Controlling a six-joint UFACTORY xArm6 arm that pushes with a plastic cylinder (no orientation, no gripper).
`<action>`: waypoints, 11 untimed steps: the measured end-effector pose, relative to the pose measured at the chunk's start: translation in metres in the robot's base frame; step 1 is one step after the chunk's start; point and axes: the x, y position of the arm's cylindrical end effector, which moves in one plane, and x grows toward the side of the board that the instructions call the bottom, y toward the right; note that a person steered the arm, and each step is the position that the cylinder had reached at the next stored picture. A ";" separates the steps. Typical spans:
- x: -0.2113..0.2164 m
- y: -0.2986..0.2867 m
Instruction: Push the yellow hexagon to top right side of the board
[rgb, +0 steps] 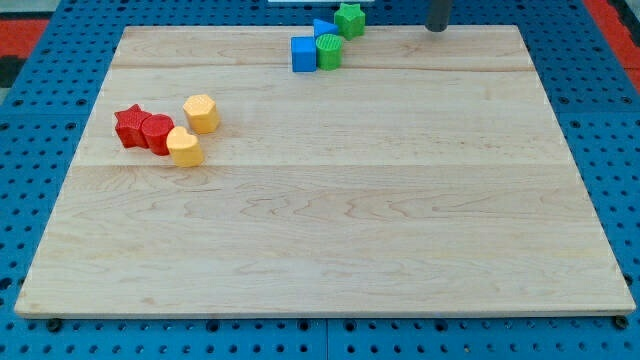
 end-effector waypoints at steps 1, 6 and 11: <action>0.040 0.004; 0.157 -0.320; 0.064 -0.266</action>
